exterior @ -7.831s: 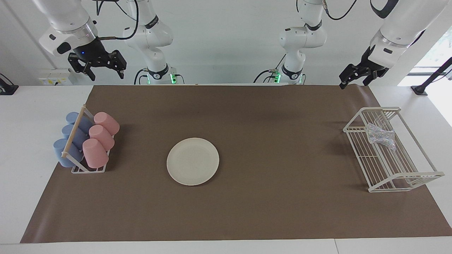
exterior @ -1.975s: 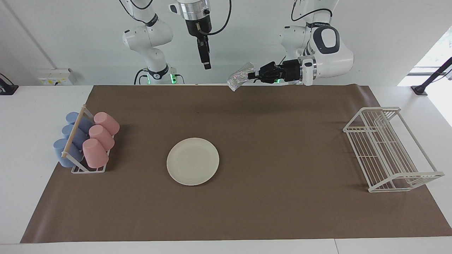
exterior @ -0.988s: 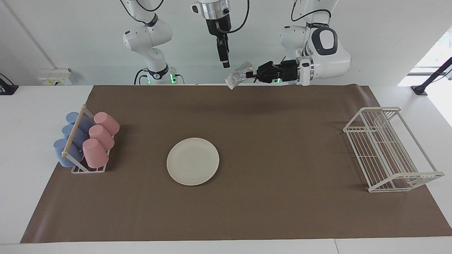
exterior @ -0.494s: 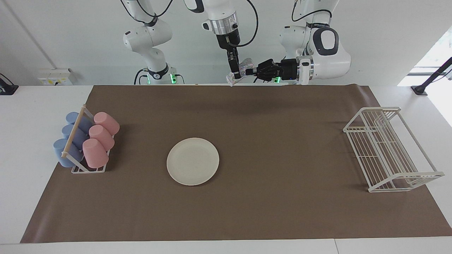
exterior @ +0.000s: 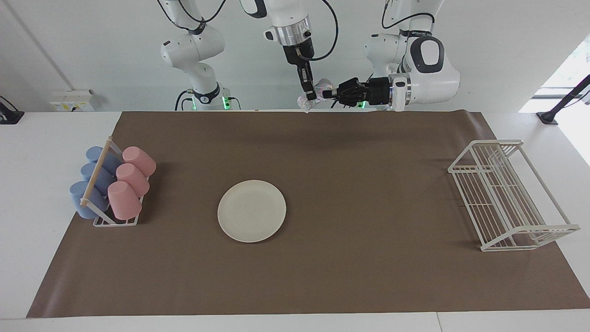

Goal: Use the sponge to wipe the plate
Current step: 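Grasp the scrubber with the right gripper and open the left gripper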

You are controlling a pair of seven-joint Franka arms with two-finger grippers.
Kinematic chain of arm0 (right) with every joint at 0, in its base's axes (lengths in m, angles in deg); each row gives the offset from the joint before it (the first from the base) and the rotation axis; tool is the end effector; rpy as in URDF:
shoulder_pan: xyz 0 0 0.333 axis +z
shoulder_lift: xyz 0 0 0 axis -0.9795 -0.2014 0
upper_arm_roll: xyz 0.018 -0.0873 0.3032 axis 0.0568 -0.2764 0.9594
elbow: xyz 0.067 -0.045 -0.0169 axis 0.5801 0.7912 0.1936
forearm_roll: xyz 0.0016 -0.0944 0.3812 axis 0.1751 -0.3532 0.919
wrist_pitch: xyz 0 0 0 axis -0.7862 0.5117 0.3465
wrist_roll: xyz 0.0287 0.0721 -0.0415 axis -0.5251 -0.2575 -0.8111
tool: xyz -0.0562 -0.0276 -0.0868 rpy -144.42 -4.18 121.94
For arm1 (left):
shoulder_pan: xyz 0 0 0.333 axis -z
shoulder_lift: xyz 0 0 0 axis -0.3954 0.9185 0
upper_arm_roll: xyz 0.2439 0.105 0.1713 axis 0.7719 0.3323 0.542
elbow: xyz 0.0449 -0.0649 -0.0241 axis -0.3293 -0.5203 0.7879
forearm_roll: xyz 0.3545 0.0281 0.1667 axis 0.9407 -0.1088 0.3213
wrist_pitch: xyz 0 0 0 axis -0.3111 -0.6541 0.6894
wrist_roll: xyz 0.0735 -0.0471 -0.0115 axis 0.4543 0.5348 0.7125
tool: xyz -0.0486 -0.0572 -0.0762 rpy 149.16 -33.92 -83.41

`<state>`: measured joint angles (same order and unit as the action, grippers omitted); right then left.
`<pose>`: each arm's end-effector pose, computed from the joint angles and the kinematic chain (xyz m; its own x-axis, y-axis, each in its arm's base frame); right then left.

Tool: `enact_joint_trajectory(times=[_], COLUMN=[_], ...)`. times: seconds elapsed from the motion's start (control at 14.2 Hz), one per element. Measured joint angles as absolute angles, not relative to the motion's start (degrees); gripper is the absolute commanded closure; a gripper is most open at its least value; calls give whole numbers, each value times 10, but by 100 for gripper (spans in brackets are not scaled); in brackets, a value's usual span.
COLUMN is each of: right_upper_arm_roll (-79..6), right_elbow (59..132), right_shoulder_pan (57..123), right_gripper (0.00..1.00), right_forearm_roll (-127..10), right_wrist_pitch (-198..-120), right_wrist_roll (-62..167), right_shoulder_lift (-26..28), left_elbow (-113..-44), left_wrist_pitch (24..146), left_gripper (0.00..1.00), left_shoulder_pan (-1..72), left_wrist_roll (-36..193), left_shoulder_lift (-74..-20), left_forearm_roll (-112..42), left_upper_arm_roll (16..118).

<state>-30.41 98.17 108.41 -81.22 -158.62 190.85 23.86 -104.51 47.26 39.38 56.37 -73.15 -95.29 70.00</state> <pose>0.3931 0.3855 0.6011 0.0326 -0.9611 -0.2743 -0.9868 0.0126 -0.1612 0.4172 -0.2097 0.4904 0.9327 -0.0854 -0.3505 0.3298 -0.1921 0.9243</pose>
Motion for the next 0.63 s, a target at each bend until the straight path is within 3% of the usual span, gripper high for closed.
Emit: enact_joint_trajectory(times=[0.07, 0.63], right_upper_arm_roll=[-304, -309], right_elbow=[982, 984], right_shoulder_pan=[1084, 1077], right_gripper=[100, 100], right_forearm_roll=[-812, -812], right_wrist_pitch=[-1586, -1582], right_wrist_roll=[1908, 1842], right_shoulder_lift=[239, 239], left_elbow=[-1045, -1037], left_wrist_pitch=[473, 474], left_gripper=[0, 0], left_shoulder_pan=[394, 389], left_wrist_roll=[564, 589], left_shoulder_lift=[-732, -738], left_forearm_roll=[-953, -890], left_upper_arm_roll=[700, 700])
